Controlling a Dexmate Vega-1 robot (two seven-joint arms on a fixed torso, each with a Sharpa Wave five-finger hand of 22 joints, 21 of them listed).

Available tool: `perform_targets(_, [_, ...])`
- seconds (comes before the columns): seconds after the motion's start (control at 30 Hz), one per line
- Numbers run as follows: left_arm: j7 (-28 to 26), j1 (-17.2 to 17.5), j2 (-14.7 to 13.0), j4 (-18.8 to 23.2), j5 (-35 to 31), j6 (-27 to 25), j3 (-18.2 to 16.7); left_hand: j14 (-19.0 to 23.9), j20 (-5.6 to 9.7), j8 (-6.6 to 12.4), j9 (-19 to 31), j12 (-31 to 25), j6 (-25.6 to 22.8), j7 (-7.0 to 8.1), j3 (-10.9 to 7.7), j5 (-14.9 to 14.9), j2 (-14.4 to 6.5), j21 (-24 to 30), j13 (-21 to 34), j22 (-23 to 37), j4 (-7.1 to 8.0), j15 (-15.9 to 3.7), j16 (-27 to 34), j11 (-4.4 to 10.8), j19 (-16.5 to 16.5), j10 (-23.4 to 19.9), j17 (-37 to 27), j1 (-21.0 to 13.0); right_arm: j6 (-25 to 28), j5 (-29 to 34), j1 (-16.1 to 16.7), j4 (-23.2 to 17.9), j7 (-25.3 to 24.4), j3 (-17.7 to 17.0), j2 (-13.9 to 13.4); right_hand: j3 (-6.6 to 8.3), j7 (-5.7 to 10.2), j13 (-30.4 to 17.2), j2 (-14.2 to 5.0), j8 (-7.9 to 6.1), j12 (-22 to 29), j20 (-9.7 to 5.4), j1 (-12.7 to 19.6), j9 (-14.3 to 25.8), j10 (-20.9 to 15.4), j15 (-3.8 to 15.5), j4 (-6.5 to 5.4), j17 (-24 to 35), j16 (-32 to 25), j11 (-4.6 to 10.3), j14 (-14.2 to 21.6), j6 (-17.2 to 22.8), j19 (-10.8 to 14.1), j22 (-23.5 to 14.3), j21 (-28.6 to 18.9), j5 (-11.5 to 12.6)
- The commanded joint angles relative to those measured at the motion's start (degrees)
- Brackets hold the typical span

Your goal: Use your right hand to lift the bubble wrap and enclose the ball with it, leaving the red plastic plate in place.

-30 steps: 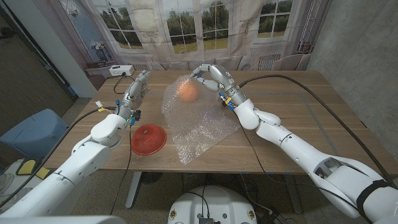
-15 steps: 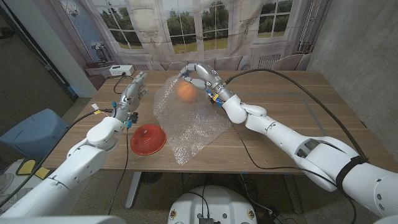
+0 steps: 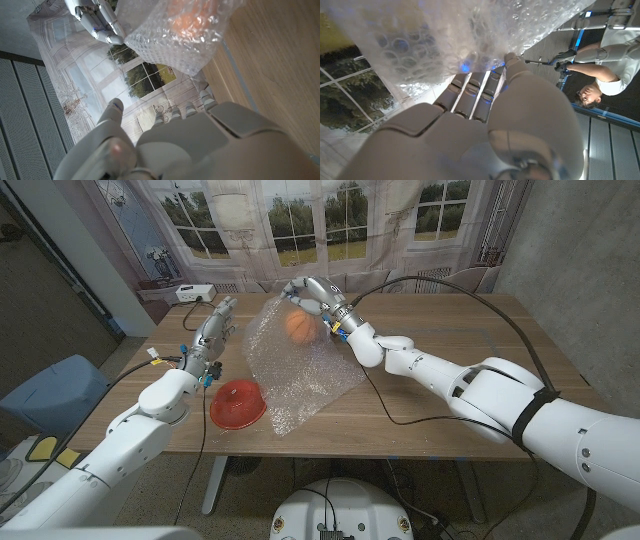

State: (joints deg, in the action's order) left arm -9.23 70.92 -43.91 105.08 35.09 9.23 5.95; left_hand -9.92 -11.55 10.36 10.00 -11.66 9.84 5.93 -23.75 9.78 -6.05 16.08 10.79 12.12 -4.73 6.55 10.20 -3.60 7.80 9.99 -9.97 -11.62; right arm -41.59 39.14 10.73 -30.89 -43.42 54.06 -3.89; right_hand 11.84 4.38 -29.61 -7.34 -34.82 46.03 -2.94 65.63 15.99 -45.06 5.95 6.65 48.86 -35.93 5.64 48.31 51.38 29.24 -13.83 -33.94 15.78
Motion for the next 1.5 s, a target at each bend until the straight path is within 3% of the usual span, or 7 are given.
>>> perform_targets(0.03, [0.1,0.2,0.0,0.4,-0.2,-0.6,0.0,-3.1,-0.37,0.04,0.1,0.0,2.1,-0.11,-0.03,0.5,0.1,-0.2,0.2,0.2,0.06,-0.07,0.2,-0.49,0.4,4.0,-0.3,0.6,8.3,-8.2,-5.7,9.6,-1.8,6.8,3.6,-0.21,-1.23,-0.3,-0.43,-2.01,0.5,-2.68,0.4,5.8,-0.3,6.74,-0.01,0.4,0.5,-0.03,0.6,1.2,-0.4,-0.1,-0.4,0.4])
perform_targets(0.87, [1.0,-1.4,0.0,-0.4,-0.1,-1.3,0.8,-3.3,-0.31,0.03,0.1,0.1,2.3,-0.18,0.17,0.5,0.2,-0.3,0.2,0.2,0.21,-0.23,0.2,-0.45,0.5,4.4,-0.3,1.0,21.0,-18.9,-9.4,9.7,6.8,15.9,3.7,-0.48,-0.2,1.4,-0.82,-1.32,-1.6,-0.41,0.4,4.4,1.6,6.42,-0.48,-0.1,5.7,1.0,-1.7,1.2,-0.9,0.6,-2.5,0.6])
perform_targets(0.93, [1.0,-1.6,0.0,-0.4,0.0,-1.4,0.9,-3.4,-0.31,0.02,0.1,0.1,2.4,-0.18,0.18,0.5,0.2,-0.3,0.2,0.2,0.22,-0.22,0.2,-0.38,0.5,4.5,-0.3,1.0,21.2,-18.3,-9.5,9.5,7.3,15.8,3.6,0.36,1.18,4.6,-1.64,3.34,-5.9,0.91,-0.8,1.5,6.3,6.12,-1.28,-2.4,10.2,-0.78,-3.8,-5.8,-1.3,1.5,-3.5,0.6])
perform_targets(1.03, [1.1,-1.7,-0.1,-0.5,0.0,-1.5,1.0,-3.4,-0.28,0.0,0.1,0.1,2.4,-0.15,0.2,0.6,0.2,-0.3,0.2,0.2,0.25,-0.28,0.2,-0.35,0.5,4.6,-0.3,1.1,20.3,-17.8,-9.7,8.9,10.2,15.0,3.1,1.18,3.55,9.2,-1.13,14.51,-13.4,2.96,-3.9,-4.1,15.4,5.26,-2.07,-7.1,17.0,-1.43,-9.5,-19.0,-3.5,2.6,-4.0,0.2])
perform_targets(1.1, [1.1,-1.7,0.0,-0.5,0.0,-1.4,1.0,-3.4,-0.27,0.01,0.1,0.1,2.4,-0.14,0.21,0.6,0.2,-0.3,0.2,0.2,0.25,-0.24,0.2,-0.34,0.5,4.6,-0.3,1.1,20.0,-17.1,-9.7,8.5,11.5,14.5,2.8,1.81,3.57,11.1,-1.51,18.18,-17.4,3.61,-5.2,-5.2,19.3,4.71,-2.47,-10.1,20.0,-1.49,-12.0,-23.3,-4.7,2.8,-4.0,-0.4])
perform_targets(1.33, [1.1,-1.8,-0.2,-0.2,0.1,-1.6,1.0,-3.5,-0.23,0.02,0.1,0.1,2.5,-0.2,0.2,0.6,0.2,-0.3,0.2,0.2,0.3,-0.21,0.2,-0.35,0.6,4.7,-0.3,1.2,18.3,-17.0,-8.8,5.9,14.9,10.6,1.4,1.04,4.24,14.7,-2.44,24.0,-25.7,4.58,-13.6,-5.4,26.5,1.64,-7.18,-14.6,24.7,-2.6,-21.7,-32.2,-8.8,3.1,-3.1,-3.0])
perform_targets(1.5, [0.9,-1.8,-0.4,0.2,0.2,-2.0,1.1,-3.6,-0.27,0.03,0.1,0.1,2.5,-0.26,0.19,0.6,0.1,-0.4,0.2,0.2,0.33,-0.2,0.2,-0.36,0.6,4.8,-0.3,1.2,19.2,-19.1,-4.7,-4.4,18.4,4.9,-3.0,0.88,2.32,15.5,-2.22,24.46,-28.3,5.57,-16.8,-5.2,29.1,0.04,-8.83,-15.9,25.0,-4.65,-25.2,-36.4,-11.4,3.2,-1.9,-4.0])
